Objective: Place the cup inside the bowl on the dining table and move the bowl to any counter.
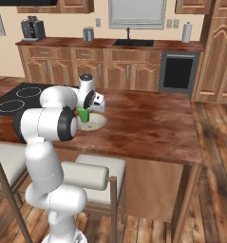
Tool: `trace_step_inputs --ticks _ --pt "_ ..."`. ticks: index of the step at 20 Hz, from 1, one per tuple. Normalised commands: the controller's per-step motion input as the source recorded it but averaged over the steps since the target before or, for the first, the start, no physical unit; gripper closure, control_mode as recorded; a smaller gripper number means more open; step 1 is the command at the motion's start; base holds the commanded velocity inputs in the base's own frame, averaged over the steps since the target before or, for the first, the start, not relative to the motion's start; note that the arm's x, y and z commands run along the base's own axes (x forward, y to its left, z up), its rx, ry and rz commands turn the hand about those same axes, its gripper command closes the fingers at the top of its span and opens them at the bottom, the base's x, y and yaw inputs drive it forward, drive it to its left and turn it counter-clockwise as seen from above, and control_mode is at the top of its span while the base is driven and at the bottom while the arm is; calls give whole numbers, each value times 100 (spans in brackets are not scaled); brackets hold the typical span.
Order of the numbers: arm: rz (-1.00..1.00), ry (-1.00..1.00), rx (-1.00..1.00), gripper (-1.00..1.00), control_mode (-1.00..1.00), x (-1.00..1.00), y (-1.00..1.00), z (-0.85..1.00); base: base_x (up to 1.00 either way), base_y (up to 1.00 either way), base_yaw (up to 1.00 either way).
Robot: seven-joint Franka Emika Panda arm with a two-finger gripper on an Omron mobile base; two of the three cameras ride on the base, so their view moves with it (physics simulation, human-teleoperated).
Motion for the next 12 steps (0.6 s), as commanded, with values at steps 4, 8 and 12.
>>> trace_step_inputs --ticks 4,8,12 --pt "0 0 0 100 -100 0 6 -7 0 0 0" --pt "0 0 0 100 -100 0 3 -5 0 0 0" --pt "0 0 0 100 -100 0 1 -13 0 0 0"
